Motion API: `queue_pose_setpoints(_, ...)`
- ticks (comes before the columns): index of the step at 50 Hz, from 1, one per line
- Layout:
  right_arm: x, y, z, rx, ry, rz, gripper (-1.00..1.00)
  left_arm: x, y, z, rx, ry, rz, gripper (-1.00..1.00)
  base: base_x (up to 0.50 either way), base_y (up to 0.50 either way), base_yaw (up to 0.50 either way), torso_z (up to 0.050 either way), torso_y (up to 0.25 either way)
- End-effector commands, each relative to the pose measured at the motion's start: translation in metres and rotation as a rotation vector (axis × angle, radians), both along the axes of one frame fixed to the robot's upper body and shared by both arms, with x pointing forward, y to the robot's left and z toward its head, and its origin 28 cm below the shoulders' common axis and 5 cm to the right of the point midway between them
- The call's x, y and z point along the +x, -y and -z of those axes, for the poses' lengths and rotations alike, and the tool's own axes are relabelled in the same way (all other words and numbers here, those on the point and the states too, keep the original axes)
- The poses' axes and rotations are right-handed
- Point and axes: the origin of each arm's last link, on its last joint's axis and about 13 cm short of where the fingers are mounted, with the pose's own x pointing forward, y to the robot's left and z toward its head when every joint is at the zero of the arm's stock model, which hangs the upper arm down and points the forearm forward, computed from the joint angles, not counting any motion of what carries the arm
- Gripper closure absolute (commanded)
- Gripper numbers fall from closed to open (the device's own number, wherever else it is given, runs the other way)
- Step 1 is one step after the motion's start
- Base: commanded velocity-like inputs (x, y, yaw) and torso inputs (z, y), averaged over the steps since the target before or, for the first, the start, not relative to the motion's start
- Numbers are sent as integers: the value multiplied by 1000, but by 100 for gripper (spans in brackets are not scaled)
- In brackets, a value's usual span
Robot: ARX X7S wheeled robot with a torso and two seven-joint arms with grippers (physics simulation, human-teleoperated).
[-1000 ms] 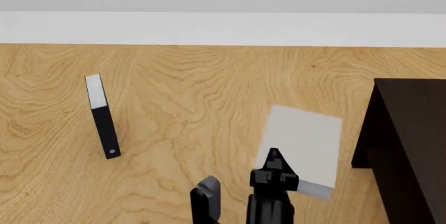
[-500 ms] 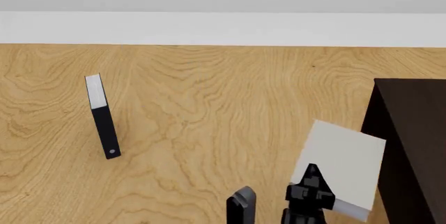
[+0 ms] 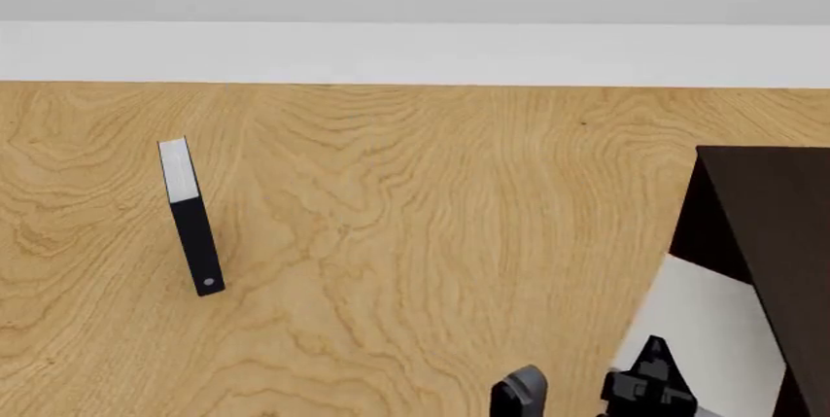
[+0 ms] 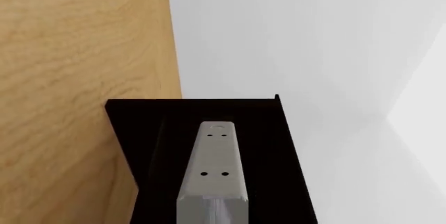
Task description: Pick up the book on the right and place it on the cabinet shelf.
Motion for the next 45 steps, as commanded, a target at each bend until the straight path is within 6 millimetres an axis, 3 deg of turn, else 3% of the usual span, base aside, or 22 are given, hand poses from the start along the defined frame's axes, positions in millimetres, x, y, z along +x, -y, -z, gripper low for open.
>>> queue_pose_setpoints(1, 6, 11, -11, -46, 109, 35, 100, 1, 0, 1, -2, 0, 0, -100, 0, 0, 0, 0, 0)
queue_pose_setpoints(34, 16, 43, 1, 2, 101, 157, 100, 4, 0, 3, -1, -7, -1, -100, 0, 0, 0, 0, 1)
queue_pose_setpoints(45, 19, 43, 7, 15, 65, 176, 100, 1, -1, 3, -3, -7, -7, -100, 0, 0, 0, 0, 2)
